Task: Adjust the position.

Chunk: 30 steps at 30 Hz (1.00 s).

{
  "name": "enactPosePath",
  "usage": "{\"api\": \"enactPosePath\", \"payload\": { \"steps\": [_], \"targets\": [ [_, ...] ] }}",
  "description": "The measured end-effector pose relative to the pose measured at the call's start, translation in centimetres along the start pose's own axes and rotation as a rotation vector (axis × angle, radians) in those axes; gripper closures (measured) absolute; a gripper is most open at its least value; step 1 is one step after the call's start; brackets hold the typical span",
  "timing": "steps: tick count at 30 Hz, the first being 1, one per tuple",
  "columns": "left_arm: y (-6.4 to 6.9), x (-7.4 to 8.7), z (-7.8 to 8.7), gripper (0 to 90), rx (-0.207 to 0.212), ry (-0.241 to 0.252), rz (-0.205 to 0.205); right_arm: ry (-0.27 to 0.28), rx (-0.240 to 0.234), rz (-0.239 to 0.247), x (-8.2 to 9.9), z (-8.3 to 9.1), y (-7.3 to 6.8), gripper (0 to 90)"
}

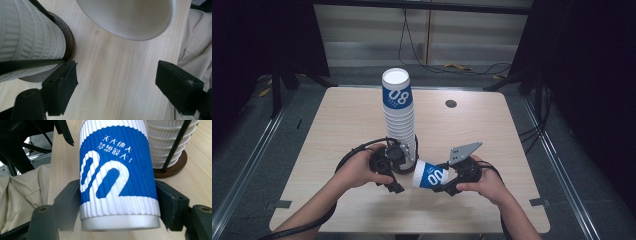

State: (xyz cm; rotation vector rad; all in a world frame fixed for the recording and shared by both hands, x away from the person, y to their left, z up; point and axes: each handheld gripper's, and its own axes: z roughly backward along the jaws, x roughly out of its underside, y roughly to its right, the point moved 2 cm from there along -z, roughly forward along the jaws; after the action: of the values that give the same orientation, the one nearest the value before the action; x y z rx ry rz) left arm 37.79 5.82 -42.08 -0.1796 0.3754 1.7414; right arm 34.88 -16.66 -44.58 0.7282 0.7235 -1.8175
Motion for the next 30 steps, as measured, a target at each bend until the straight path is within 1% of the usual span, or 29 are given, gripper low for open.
{"api": "enactPosePath", "payload": {
  "steps": [2, 4, 5, 7, 9, 11, 12, 17, 19, 20, 23, 27, 30],
  "targets": [
    [-0.03, 0.00, -0.08, 17.6, 0.001, 0.009, 0.002, 0.009, 0.001, -0.005, 0.00, 0.00, 0.02, 27.6],
    [-0.03, -0.03, -0.17, 17.7, 0.013, 0.020, -0.002, 0.017, -0.002, -0.004, 0.00, 0.01, 0.04, 27.5],
    [0.05, -0.01, -0.24, 17.7, 0.013, 0.022, 0.009, 0.019, -0.002, -0.005, -0.01, 0.01, 0.05, 27.5],
    [0.09, 0.01, -0.40, 17.6, 0.011, 0.029, 0.015, 0.020, -0.003, -0.003, -0.03, -0.02, 0.03, 27.6],
    [0.08, 0.01, -0.50, 17.7, 0.012, 0.040, 0.012, 0.022, -0.005, -0.001, -0.06, -0.08, 0.00, 27.5],
    [0.10, 0.03, -0.55, 17.7, 0.016, 0.053, 0.017, 0.022, -0.008, 0.001, -0.05, -0.12, -0.02, 27.5],
    [-0.01, 0.03, -0.54, 17.7, 0.012, 0.060, 0.000, 0.027, -0.006, 0.001, -0.06, -0.14, -0.02, 27.5],
    [-0.05, 0.09, -0.71, 17.6, 0.015, 0.088, 0.008, 0.042, -0.014, -0.001, -0.15, -0.06, -0.09, 27.5],
    [-0.08, 0.06, -0.74, 17.6, 0.019, 0.101, -0.005, 0.048, -0.013, 0.003, -0.22, -0.08, -0.12, 27.4],
    [-0.03, 0.04, -0.79, 17.6, 0.021, 0.112, 0.002, 0.049, -0.016, 0.001, -0.23, -0.10, -0.16, 27.4],
    [-0.01, -0.06, -0.86, 17.6, 0.021, 0.127, -0.001, 0.049, -0.020, 0.006, -0.28, -0.18, -0.22, 27.4],
    [0.07, -0.13, -0.88, 17.6, 0.030, 0.150, 0.009, 0.053, -0.023, 0.007, -0.31, -0.33, -0.29, 27.4],
    [0.02, -0.21, -0.79, 17.6, 0.035, 0.169, 0.002, 0.054, -0.025, 0.009, -0.32, -0.45, -0.34, 27.3]
  ]
}}
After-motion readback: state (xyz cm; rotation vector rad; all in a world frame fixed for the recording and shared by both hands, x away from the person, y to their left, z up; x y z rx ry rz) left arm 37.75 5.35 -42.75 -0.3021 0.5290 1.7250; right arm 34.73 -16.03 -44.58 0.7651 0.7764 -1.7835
